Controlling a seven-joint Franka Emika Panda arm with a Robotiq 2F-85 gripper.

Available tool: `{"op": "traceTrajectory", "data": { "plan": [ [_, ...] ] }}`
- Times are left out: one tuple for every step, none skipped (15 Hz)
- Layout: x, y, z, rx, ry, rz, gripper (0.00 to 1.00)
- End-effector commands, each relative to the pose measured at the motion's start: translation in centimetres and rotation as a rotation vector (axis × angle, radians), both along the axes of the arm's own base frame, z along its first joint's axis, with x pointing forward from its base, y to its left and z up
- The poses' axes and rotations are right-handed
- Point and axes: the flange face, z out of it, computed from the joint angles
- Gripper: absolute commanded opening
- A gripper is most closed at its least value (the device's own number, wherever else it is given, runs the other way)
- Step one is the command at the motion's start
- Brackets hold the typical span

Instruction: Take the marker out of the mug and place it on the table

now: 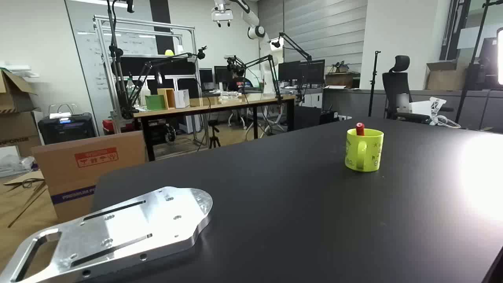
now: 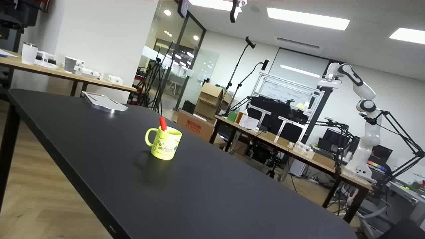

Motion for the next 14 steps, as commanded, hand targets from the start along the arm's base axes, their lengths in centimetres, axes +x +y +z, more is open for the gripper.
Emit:
{"op": "traceTrajectory", "data": {
  "plan": [
    [0.0,0.0,0.1,0.000,0.001,0.000,1.00],
    [0.0,0.0,0.1,0.000,0.001,0.000,1.00],
    [0.0,0.0,0.1,0.000,0.001,0.000,1.00],
    [0.0,0.0,0.1,0.000,0.001,0.000,1.00],
    [0.0,0.0,0.0,0.000,0.001,0.000,1.00],
    [0.0,0.0,0.1,0.000,0.001,0.000,1.00],
    [0.0,0.0,0.0,0.000,0.001,0.000,1.00],
    [0.0,0.0,0.0,0.000,0.001,0.000,1.00],
    [0.0,0.0,0.0,0.000,0.001,0.000,1.00],
    [1.0,0.3,-0.2,-0.008,0.004,0.040,1.00],
    [1.8,0.6,-0.5,-0.032,0.018,0.064,1.00],
    [3.2,1.4,-1.1,-0.048,0.021,0.137,1.00],
    [4.7,2.3,-2.0,-0.062,0.024,0.194,1.00],
    [6.0,3.1,-2.8,-0.066,0.027,0.239,1.00]
  ]
}}
